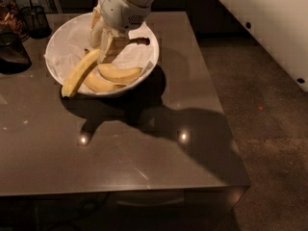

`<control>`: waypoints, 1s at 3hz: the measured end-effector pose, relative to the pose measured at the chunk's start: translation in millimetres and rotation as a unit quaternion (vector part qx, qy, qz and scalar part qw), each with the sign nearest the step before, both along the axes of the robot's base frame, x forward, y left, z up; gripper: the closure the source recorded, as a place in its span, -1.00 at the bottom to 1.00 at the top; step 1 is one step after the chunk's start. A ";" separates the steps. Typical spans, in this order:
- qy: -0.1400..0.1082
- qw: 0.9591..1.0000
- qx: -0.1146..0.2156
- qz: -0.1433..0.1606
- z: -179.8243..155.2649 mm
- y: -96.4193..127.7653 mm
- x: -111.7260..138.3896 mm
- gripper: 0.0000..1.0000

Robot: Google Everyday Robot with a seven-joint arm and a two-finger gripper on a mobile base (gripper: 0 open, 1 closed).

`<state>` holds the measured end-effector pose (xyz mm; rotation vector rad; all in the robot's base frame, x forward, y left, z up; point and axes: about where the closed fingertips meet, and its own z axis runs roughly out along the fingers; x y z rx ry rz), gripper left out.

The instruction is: Pick banana from white bowl

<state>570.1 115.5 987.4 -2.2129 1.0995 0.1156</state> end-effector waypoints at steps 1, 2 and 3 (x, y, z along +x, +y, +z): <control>0.006 1.000 0.011 -0.004 3.8 3.2 -23.4 1.00; 0.015 0.999 0.026 -0.019 5.2 6.0 -55.3 1.00; 0.023 0.999 0.036 -0.032 5.5 7.5 -82.2 1.00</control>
Offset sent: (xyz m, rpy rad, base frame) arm -0.0930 0.0057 0.0025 0.0871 0.0581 -0.0844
